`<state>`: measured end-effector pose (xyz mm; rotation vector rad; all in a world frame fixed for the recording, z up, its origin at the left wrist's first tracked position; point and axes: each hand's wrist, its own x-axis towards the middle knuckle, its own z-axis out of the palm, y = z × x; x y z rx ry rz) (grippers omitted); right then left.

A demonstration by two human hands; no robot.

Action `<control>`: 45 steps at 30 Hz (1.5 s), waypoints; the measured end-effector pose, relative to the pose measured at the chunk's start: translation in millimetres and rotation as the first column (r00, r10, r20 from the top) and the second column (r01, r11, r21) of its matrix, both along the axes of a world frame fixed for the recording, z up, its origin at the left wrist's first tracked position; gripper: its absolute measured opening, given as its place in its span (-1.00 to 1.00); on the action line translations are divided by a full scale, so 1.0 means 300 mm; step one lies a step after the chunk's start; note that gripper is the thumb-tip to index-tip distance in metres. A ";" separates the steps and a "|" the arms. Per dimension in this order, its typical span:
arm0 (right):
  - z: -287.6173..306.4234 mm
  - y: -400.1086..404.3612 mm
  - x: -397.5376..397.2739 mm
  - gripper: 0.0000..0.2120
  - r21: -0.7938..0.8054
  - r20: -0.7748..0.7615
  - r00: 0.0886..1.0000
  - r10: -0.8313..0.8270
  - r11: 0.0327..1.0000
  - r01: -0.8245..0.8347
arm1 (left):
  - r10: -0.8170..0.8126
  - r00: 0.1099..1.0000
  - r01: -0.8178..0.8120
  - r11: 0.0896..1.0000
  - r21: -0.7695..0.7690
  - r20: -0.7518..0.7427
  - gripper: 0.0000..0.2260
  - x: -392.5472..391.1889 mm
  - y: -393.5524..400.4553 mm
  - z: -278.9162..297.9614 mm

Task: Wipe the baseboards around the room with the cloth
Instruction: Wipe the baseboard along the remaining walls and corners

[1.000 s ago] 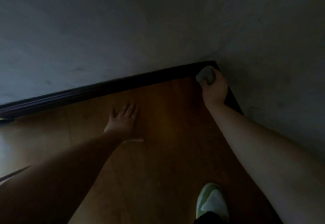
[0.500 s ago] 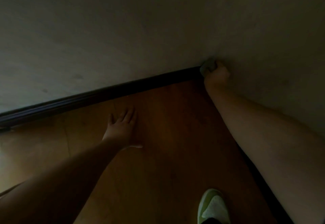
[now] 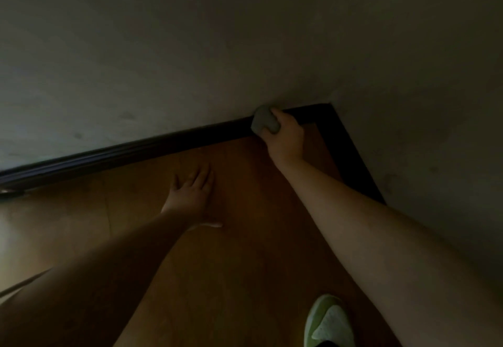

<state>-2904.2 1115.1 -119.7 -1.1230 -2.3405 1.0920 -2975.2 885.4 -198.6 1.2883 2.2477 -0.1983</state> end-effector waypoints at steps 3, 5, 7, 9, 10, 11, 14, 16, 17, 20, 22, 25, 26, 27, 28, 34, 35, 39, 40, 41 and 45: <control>-0.009 0.014 0.049 -0.51 0.054 -0.022 1.000 -0.002 0.999 0.003 | 0.001 1.000 0.000 1.000 0.008 -0.007 0.21 0.001 -0.009 -0.008; -0.016 0.046 0.085 -0.49 0.063 -0.039 0.996 -0.079 0.995 0.081 | -0.009 1.000 0.010 1.000 0.016 -0.020 0.17 0.006 -0.023 -0.017; -0.016 0.090 0.110 -0.48 0.037 -0.019 0.986 -0.166 0.985 0.167 | -0.001 0.999 0.002 0.999 0.036 -0.032 0.11 0.014 -0.040 -0.034; -0.008 0.139 0.121 -0.47 0.027 -0.003 0.976 -0.218 0.976 0.218 | 0.017 0.999 -0.015 0.998 0.066 -0.033 0.03 0.017 -0.058 -0.040; -0.003 0.158 0.117 -0.47 0.029 0.005 0.974 -0.225 0.974 0.225 | 0.037 0.999 -0.035 0.995 0.091 -0.024 0.01 0.016 -0.070 -0.039; 0.003 0.168 0.109 -0.48 0.042 0.023 0.975 -0.220 0.975 0.219 | 0.062 0.998 -0.060 0.991 0.119 -0.016 0.00 0.013 -0.085 -0.038; 0.009 0.149 0.053 -0.59 0.095 0.080 0.979 -0.187 0.979 0.179 | 0.130 0.990 -0.120 0.978 0.170 -0.051 0.00 -0.006 -0.145 -0.039; 0.004 0.087 0.001 -0.69 0.099 0.077 0.975 -0.208 0.975 0.201 | 0.131 0.985 -0.113 0.981 0.161 -0.108 0.01 -0.031 -0.201 -0.040; 0.000 0.046 -0.024 -0.69 0.099 0.073 0.971 -0.227 0.971 0.220 | 0.123 0.983 -0.103 0.984 0.145 -0.135 0.02 -0.046 -0.233 -0.042; -0.008 -0.084 -0.081 -0.59 0.087 0.076 0.964 -0.255 0.965 0.249 | 0.143 0.978 -0.124 0.983 0.135 -0.149 0.06 -0.081 -0.329 -0.050; -0.011 -0.160 -0.113 -0.58 0.056 0.064 0.968 -0.244 0.969 0.240 | 0.177 0.975 -0.159 0.979 0.130 -0.137 0.05 -0.096 -0.375 -0.057; -0.014 -0.279 -0.151 -0.58 0.013 0.039 0.985 -0.167 0.986 0.166 | 0.184 0.973 -0.161 0.973 0.167 -0.136 -0.03 -0.100 -0.420 -0.071; -0.016 -0.313 -0.158 -0.58 0.013 0.034 0.992 -0.123 0.992 0.122 | 0.189 0.973 -0.164 0.970 0.177 -0.132 -0.05 -0.101 -0.426 -0.072; -0.017 -0.340 -0.162 -0.59 0.014 0.026 0.997 -0.078 0.997 0.078 | 0.197 0.973 -0.174 0.968 0.179 -0.123 -0.06 -0.100 -0.428 -0.072; -0.018 -0.360 -0.163 -0.59 0.006 0.011 0.999 -0.040 0.999 0.040 | 0.206 0.972 -0.184 0.967 0.177 -0.115 -0.07 -0.098 -0.427 -0.071; -0.001 -0.376 -0.112 -0.53 -0.067 -0.119 0.987 0.107 0.991 -0.115 | 0.240 0.965 -0.221 0.961 0.168 -0.108 -0.03 -0.085 -0.437 -0.058; 0.002 -0.368 -0.103 -0.52 -0.057 -0.128 0.986 0.104 0.992 -0.112 | 0.237 0.966 -0.219 0.962 0.162 -0.102 -0.02 -0.089 -0.445 -0.056; 0.016 -0.306 -0.087 -0.49 -0.040 -0.073 0.997 -0.012 0.999 0.009 | 0.251 0.964 -0.234 0.958 0.165 -0.090 0.03 -0.103 -0.473 -0.053; 0.018 -0.288 -0.085 -0.49 -0.035 -0.052 0.998 -0.033 0.999 0.031 | 0.259 0.962 -0.243 0.956 0.167 -0.082 0.04 -0.104 -0.473 -0.053; 0.017 -0.274 -0.084 -0.49 -0.024 -0.029 0.999 -0.037 0.999 0.036 | 0.262 0.962 -0.247 0.956 0.160 -0.078 0.05 -0.104 -0.472 -0.053; -0.004 -0.283 -0.115 -0.53 0.044 0.045 0.998 -0.045 0.998 0.043 | 0.268 0.961 -0.260 0.959 0.112 -0.067 0.09 -0.108 -0.453 -0.057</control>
